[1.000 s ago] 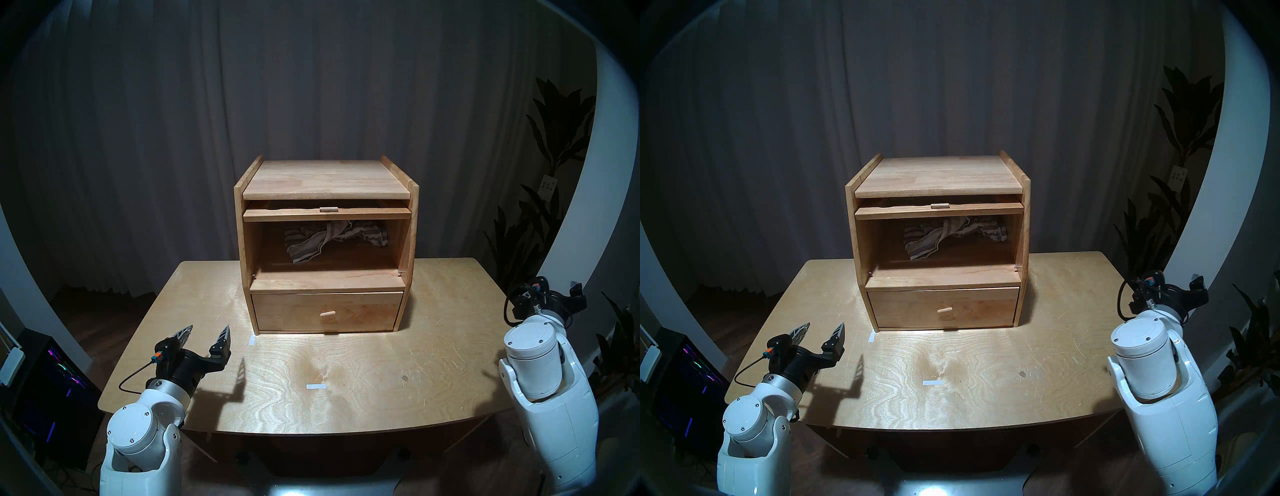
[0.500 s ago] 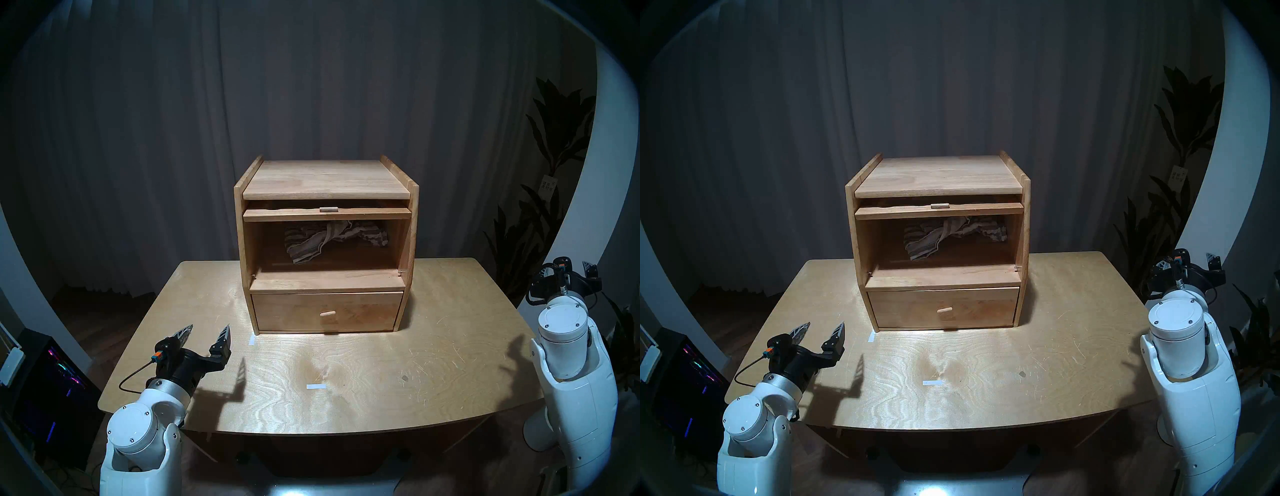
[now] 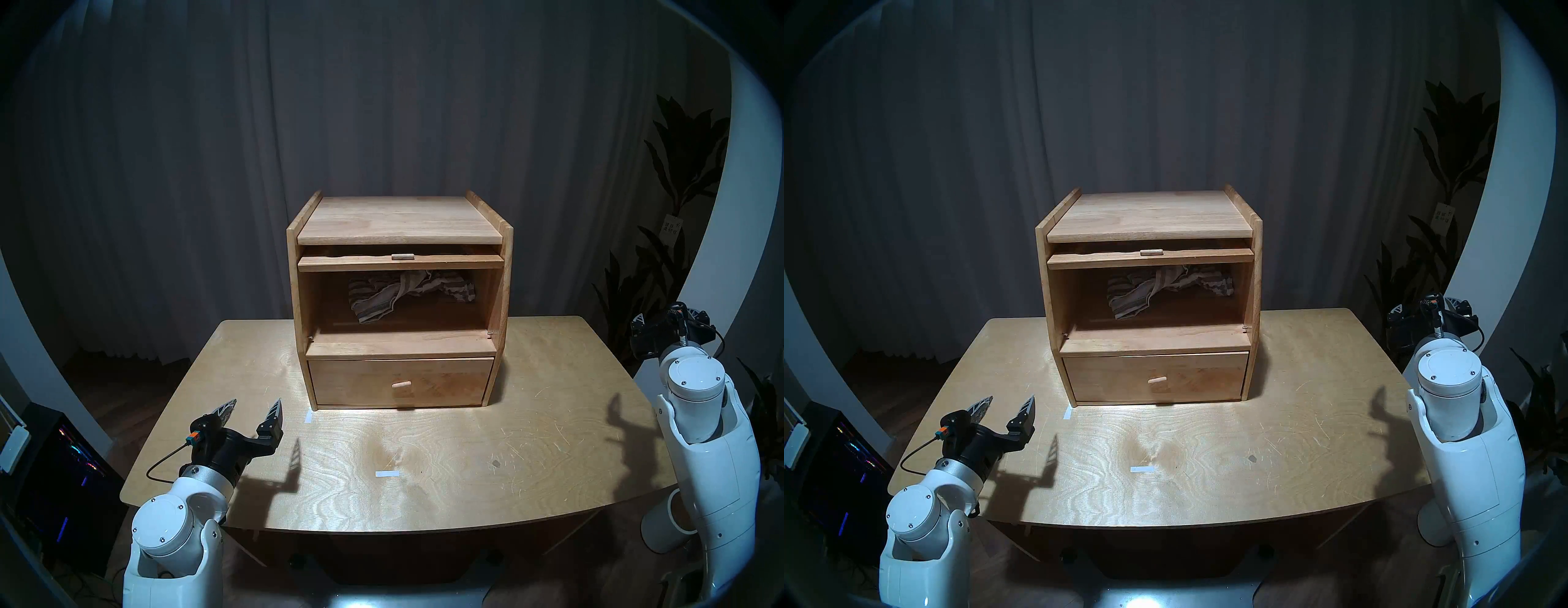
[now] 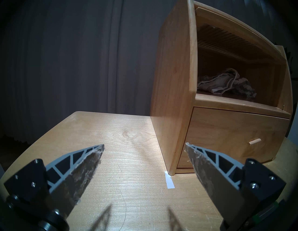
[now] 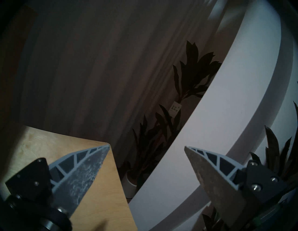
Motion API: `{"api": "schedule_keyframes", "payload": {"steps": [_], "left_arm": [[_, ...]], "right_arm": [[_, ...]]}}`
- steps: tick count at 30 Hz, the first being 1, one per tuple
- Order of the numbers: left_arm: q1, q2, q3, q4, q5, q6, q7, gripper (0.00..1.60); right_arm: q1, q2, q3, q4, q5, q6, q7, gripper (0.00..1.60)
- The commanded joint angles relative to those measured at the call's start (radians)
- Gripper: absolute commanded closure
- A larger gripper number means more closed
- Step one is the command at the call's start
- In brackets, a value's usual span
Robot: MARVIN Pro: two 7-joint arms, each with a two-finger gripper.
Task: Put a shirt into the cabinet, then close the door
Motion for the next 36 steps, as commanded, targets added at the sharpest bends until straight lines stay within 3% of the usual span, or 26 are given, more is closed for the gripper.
{"api": "schedule_keyframes", "payload": {"steps": [1,7,21,36], "left_arm": [[-0.008,0.001,0.002,-0.017,-0.001,-0.005,-0.002,0.0],[-0.01,0.001,0.002,-0.019,-0.001,-0.006,-0.003,0.0],[-0.017,-0.003,0.003,-0.023,-0.004,-0.007,-0.004,0.0],[0.016,-0.001,0.027,-0.136,-0.02,-0.029,-0.049,0.0]], "right_arm": [[0.086,0.052,-0.026,-0.012,0.041,-0.066,0.093,0.0],[0.093,0.08,-0.032,0.015,0.07,-0.109,0.184,0.0],[0.008,0.111,0.025,0.15,0.103,-0.208,0.341,0.0],[-0.023,0.147,0.062,0.259,0.132,-0.32,0.497,0.0]]}}
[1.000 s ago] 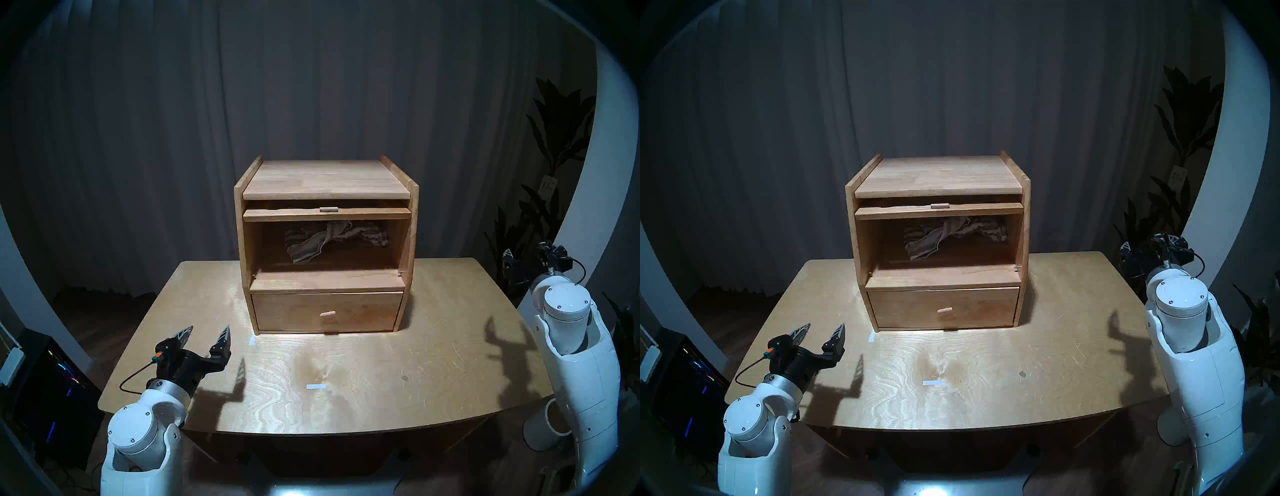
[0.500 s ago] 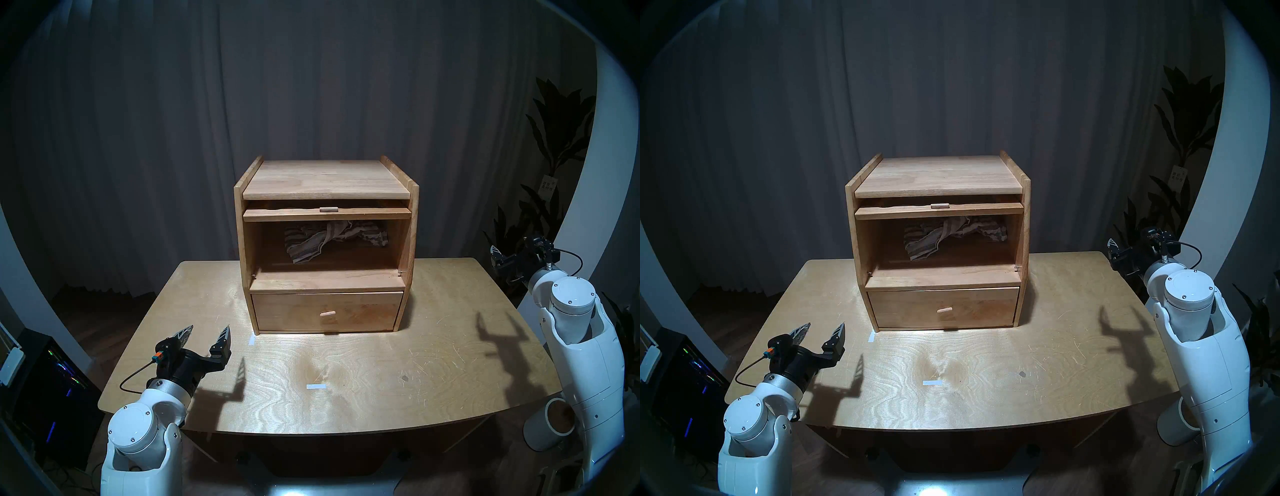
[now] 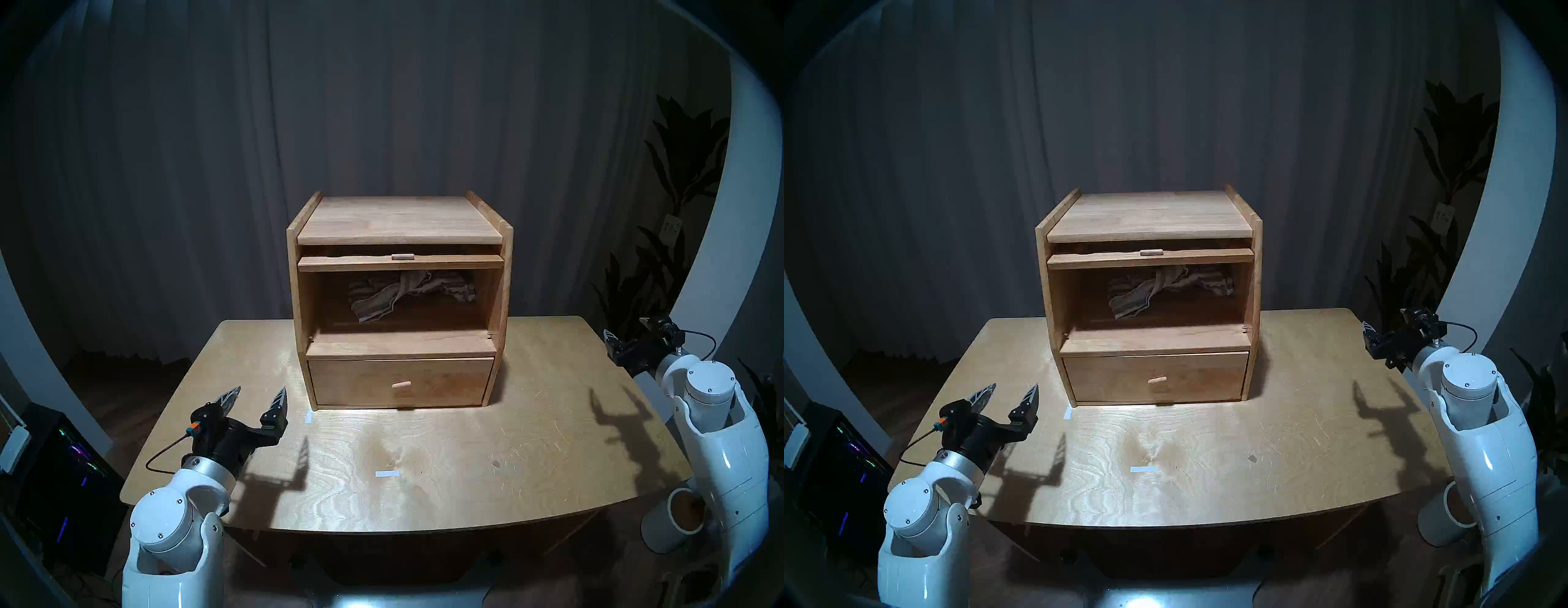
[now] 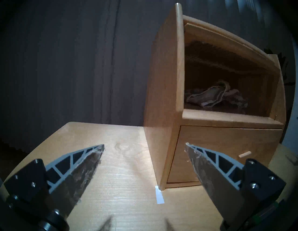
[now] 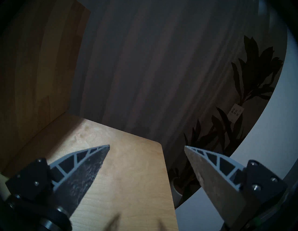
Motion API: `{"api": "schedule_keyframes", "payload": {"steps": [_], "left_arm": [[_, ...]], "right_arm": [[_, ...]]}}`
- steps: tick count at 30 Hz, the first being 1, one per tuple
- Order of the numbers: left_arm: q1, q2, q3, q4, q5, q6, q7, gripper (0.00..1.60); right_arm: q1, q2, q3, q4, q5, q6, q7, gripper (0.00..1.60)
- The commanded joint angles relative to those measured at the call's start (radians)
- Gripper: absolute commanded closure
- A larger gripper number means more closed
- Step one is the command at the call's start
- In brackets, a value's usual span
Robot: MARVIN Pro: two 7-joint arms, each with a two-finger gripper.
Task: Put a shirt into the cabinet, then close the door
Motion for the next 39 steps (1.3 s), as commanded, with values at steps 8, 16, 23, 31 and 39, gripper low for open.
{"api": "schedule_keyframes", "payload": {"steps": [8,16,23,31,39], "left_arm": [[0.053,0.002,0.013,-0.133,-0.011,-0.037,-0.04,0.0],[0.084,-0.002,0.002,-0.233,-0.024,-0.071,-0.059,0.0],[0.141,-0.014,-0.018,-0.316,-0.029,-0.115,-0.074,0.0],[0.177,-0.023,-0.023,-0.331,-0.021,-0.161,-0.092,0.0],[0.168,-0.009,-0.019,-0.331,0.032,-0.223,-0.108,0.0]], "right_arm": [[-0.007,0.051,0.048,0.063,0.023,-0.131,0.132,0.0],[-0.01,0.072,0.059,0.103,0.025,-0.208,0.211,0.0],[-0.006,0.075,0.046,0.164,-0.027,-0.317,0.219,0.0],[0.025,0.074,0.039,0.248,-0.07,-0.441,0.231,0.0],[0.071,0.073,0.008,0.296,-0.099,-0.558,0.256,0.0]]}}
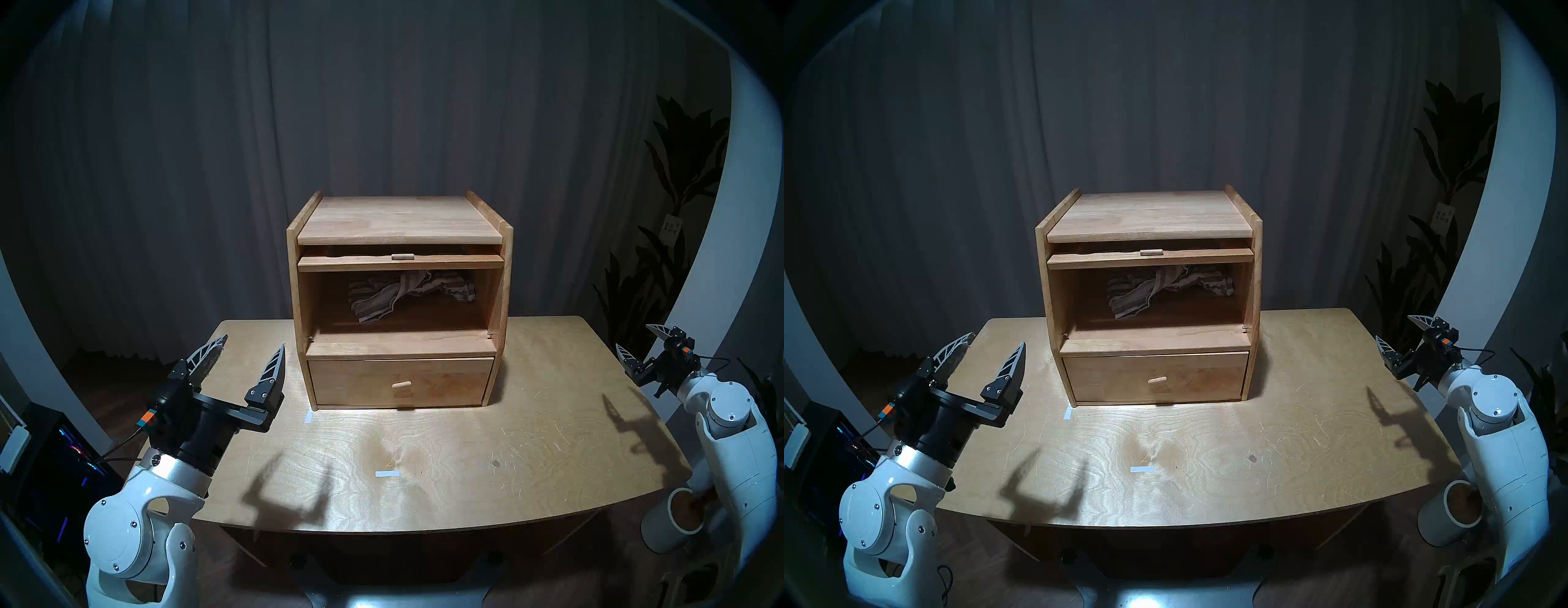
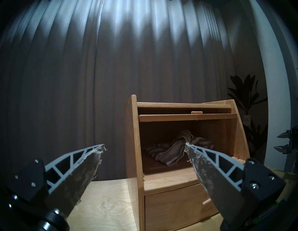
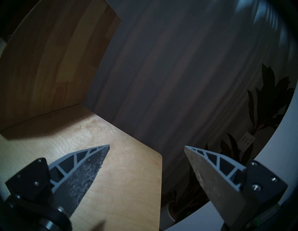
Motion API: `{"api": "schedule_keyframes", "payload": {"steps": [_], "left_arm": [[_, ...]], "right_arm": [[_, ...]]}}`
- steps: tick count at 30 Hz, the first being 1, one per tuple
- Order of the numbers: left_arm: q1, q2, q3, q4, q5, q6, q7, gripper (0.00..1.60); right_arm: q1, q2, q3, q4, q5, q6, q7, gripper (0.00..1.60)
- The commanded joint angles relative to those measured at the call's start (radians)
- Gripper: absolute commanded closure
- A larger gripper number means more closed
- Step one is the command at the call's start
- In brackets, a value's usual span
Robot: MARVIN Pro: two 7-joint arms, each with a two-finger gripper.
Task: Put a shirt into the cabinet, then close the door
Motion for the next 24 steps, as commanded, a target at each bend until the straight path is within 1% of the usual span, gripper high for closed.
{"api": "schedule_keyframes", "payload": {"steps": [1,2,4,5,10,11,14,20,22,23,24], "left_arm": [[-0.001,0.013,0.006,-0.027,0.045,-0.066,-0.01,0.0],[-0.005,0.014,0.005,-0.027,0.061,-0.08,-0.009,0.0],[-0.012,0.011,0.006,-0.027,0.091,-0.098,0.001,0.0],[-0.015,0.019,0.011,-0.027,0.125,-0.112,0.0,0.0],[-0.034,0.047,0.009,-0.027,0.211,-0.164,-0.008,0.0],[-0.034,0.047,0.009,-0.027,0.211,-0.164,-0.008,0.0],[-0.055,0.065,-0.011,-0.027,0.253,-0.198,-0.008,0.0],[-0.121,0.095,-0.065,-0.027,0.344,-0.25,0.007,0.0],[-0.152,0.096,-0.08,-0.027,0.371,-0.256,0.023,0.0],[-0.177,0.091,-0.091,-0.027,0.391,-0.252,0.046,0.0],[-0.19,0.081,-0.083,-0.027,0.391,-0.242,0.064,0.0]], "right_arm": [[0.055,0.011,-0.015,0.01,-0.014,-0.098,0.009,0.0],[0.058,0.009,-0.019,0.017,-0.017,-0.126,0.012,0.0],[0.064,0.01,-0.027,0.021,-0.021,-0.142,0.02,0.0],[0.071,0.009,-0.034,0.029,-0.026,-0.163,0.025,0.0],[0.088,0.01,-0.05,0.051,-0.039,-0.217,0.038,0.0],[0.088,0.01,-0.05,0.051,-0.039,-0.217,0.038,0.0],[0.093,0.01,-0.056,0.058,-0.045,-0.23,0.044,0.0],[0.104,0.009,-0.065,0.073,-0.058,-0.258,0.057,0.0],[0.11,0.009,-0.066,0.079,-0.062,-0.271,0.062,0.0],[0.114,0.008,-0.067,0.084,-0.066,-0.282,0.066,0.0],[0.118,0.007,-0.068,0.088,-0.069,-0.292,0.068,0.0]]}}
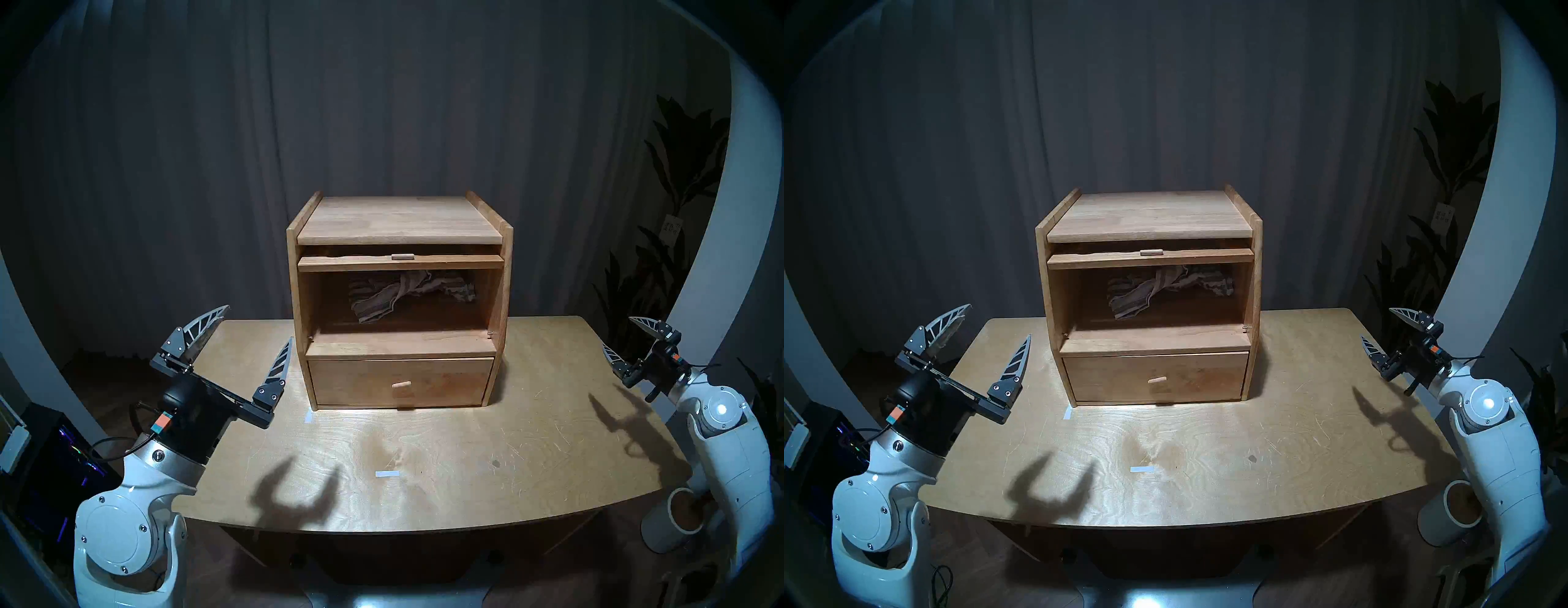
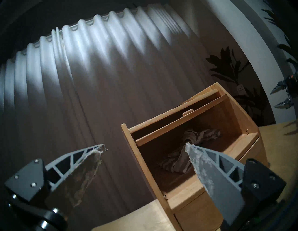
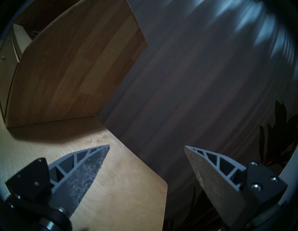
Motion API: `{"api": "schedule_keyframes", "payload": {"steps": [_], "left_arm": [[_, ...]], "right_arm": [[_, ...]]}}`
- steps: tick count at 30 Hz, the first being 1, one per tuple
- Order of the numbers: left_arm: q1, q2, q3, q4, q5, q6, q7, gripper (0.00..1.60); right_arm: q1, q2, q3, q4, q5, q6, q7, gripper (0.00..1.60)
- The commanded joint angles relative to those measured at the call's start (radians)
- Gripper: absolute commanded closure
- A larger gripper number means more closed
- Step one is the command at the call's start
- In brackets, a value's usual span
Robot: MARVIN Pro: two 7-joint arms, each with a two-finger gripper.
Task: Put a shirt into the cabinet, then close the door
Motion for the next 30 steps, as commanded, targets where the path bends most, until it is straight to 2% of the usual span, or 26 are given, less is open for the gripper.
{"api": "schedule_keyframes", "payload": {"steps": [1,4,6,7,10,15,20,30], "left_arm": [[-0.108,0.007,-0.025,-0.023,0.054,-0.021,0.061,0.0],[-0.14,0.001,-0.003,-0.023,0.055,-0.017,0.084,0.0],[-0.155,-0.001,0.039,-0.023,0.04,-0.009,0.088,0.0],[-0.185,0.013,0.082,-0.023,0.038,-0.036,0.078,0.0],[-0.196,0.018,0.12,-0.023,0.052,-0.044,0.067,0.0],[-0.118,0.047,0.193,-0.023,0.138,-0.078,0.024,0.0],[-0.089,0.06,0.244,-0.023,0.241,-0.096,0.003,0.0],[-0.163,0.072,0.291,0.016,0.442,-0.115,0.003,0.0]], "right_arm": [[0.036,0.007,0.004,0.004,0.001,-0.055,0.0,0.0],[0.04,0.006,0.003,0.01,-0.005,-0.066,0.006,0.0],[0.045,0.005,0.002,0.016,-0.009,-0.078,0.011,0.0],[0.05,0.004,0.001,0.021,-0.011,-0.09,0.015,0.0],[0.055,0.003,0.0,0.028,-0.014,-0.105,0.019,0.0],[0.067,0.002,-0.004,0.044,-0.017,-0.137,0.026,0.0],[0.078,0.0,-0.008,0.06,-0.017,-0.169,0.032,0.0],[0.098,-0.002,-0.016,0.091,-0.017,-0.228,0.043,0.0]]}}
